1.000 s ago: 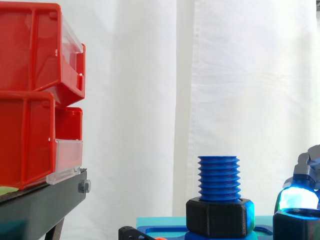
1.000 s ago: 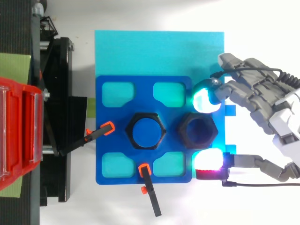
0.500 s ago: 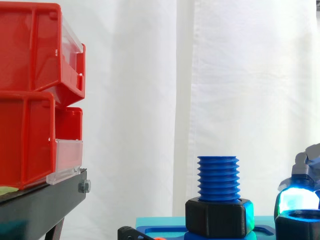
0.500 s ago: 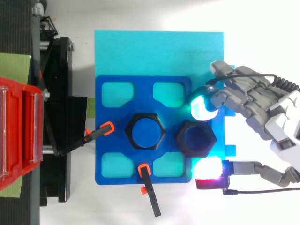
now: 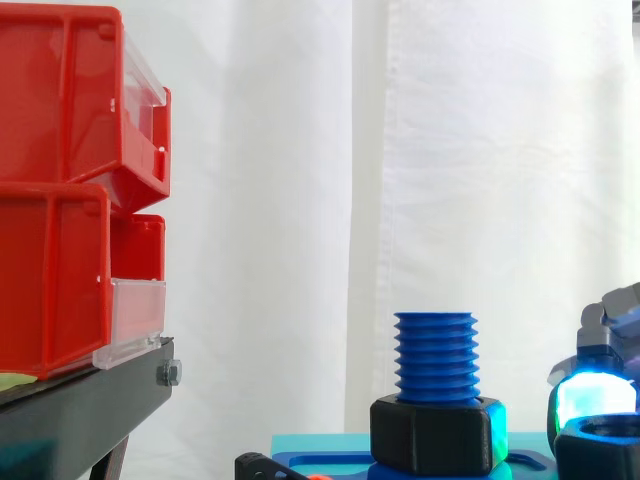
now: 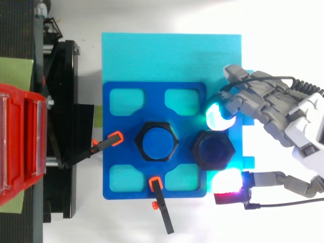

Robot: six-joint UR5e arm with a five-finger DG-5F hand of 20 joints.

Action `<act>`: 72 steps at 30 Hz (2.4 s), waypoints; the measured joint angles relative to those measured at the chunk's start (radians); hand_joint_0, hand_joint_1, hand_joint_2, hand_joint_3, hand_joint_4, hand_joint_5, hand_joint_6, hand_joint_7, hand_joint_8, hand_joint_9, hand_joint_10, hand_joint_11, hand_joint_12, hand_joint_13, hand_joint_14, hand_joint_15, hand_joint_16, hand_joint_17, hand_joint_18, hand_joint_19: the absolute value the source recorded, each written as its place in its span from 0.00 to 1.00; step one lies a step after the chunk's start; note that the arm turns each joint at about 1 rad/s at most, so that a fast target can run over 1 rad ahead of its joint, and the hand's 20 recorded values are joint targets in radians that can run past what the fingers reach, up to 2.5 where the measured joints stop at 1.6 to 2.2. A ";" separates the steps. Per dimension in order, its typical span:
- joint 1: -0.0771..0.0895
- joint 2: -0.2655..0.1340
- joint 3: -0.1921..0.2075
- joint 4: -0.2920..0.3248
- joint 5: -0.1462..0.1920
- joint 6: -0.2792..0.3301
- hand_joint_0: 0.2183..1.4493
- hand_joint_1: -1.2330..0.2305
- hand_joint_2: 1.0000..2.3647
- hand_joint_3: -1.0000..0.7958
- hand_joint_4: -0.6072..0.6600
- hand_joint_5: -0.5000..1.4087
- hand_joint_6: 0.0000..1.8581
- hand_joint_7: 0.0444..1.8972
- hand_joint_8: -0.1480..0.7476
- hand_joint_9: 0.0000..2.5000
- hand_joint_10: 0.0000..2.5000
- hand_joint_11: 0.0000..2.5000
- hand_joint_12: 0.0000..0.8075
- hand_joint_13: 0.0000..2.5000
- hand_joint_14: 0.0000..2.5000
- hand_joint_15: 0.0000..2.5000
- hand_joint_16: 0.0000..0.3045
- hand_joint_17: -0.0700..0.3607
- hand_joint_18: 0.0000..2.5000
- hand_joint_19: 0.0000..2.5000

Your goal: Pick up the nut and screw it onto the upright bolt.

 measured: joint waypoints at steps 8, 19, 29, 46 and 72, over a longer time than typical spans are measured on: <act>-0.022 0.019 0.001 -0.036 -0.067 0.034 0.23 0.32 0.00 0.28 0.66 0.15 0.27 0.65 0.47 0.10 0.00 0.00 0.45 0.16 0.00 0.00 0.18 0.44 0.17 0.03; -0.052 0.056 0.001 -0.072 -0.125 0.038 0.23 0.32 0.00 0.28 0.66 0.15 0.27 0.66 0.47 0.10 0.00 0.00 0.44 0.16 0.00 0.00 0.18 0.44 0.17 0.03; -0.083 0.114 0.001 -0.150 -0.170 0.038 0.23 0.32 0.00 0.28 0.66 0.15 0.27 0.66 0.47 0.10 0.00 0.00 0.44 0.17 0.00 0.00 0.18 0.44 0.17 0.03; -0.178 0.138 0.109 -0.110 -0.374 0.033 0.23 0.32 0.00 0.28 0.66 0.16 0.27 0.65 0.47 0.11 0.00 0.00 0.44 0.17 0.00 0.00 0.17 0.44 0.17 0.03; -0.200 0.064 0.141 -0.002 -0.473 -0.035 0.23 0.33 0.00 0.28 0.66 0.16 0.27 0.65 0.47 0.11 0.00 0.00 0.44 0.17 0.00 0.00 0.17 0.44 0.17 0.03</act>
